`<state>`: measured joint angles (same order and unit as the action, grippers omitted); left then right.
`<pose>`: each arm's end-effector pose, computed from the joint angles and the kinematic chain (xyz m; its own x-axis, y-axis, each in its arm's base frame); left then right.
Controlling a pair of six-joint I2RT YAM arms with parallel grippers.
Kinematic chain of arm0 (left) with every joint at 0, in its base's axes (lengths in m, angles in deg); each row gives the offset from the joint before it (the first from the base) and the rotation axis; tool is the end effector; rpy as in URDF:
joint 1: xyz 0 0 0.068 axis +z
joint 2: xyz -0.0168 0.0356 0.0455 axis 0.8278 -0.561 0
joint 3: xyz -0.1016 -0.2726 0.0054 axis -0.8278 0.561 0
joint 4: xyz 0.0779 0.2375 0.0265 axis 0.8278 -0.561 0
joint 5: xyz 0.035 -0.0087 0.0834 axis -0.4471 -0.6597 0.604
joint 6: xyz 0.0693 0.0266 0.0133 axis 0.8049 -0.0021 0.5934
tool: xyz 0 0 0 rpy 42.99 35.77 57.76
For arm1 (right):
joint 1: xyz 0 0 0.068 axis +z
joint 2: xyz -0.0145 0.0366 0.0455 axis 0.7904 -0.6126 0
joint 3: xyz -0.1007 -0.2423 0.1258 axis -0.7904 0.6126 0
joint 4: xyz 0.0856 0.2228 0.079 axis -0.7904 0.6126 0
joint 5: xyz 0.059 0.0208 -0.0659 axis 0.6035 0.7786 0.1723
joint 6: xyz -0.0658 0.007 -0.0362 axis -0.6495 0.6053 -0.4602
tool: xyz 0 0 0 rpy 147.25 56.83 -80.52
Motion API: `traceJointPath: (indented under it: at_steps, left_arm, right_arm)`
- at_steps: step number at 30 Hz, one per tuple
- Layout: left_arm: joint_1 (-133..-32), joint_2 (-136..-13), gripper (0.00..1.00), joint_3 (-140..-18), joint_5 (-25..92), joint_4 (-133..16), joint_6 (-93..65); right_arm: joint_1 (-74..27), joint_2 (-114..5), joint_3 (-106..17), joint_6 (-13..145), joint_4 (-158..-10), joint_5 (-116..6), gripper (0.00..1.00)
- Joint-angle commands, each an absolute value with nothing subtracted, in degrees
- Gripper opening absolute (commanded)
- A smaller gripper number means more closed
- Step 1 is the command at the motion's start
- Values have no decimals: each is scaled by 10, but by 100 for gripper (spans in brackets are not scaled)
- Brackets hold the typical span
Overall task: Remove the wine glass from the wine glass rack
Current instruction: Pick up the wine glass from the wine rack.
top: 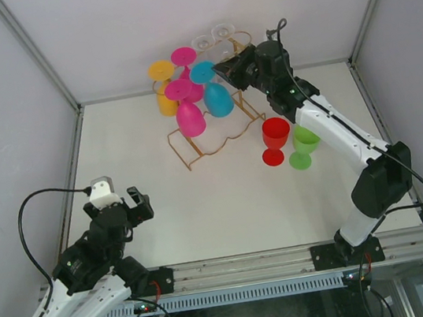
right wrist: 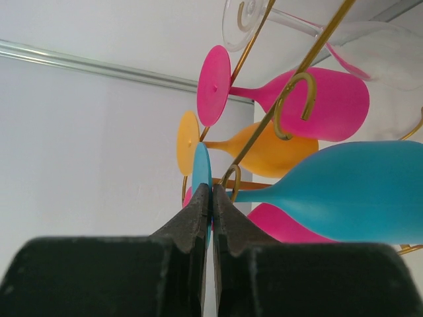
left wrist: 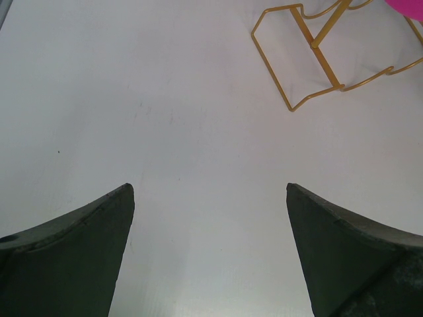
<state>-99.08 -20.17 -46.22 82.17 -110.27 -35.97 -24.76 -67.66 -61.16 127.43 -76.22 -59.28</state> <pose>0.0758 -0.0148 0.2816 -0.3817 -0.2253 -0.8964 -0.1125 0.9740 -0.1968 0.3636 0.1926 0.4234 -0.5273 0.7702 -0.3586 -0.0402 0.3990 0.9160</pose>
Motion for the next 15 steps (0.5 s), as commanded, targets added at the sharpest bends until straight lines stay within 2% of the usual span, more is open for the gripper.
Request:
traceJointPath:
  at_steps: [1, 15]
  left_arm:
    - [-988, -207, 100, -477, 821, -1085, -360]
    - [-988, -207, 100, -477, 818, -1083, -358]
  right_arm:
    - [-249, -641, -606, 1292, -808, -595, 0]
    - [-245, -618, -582, 1283, -818, -598, 0]
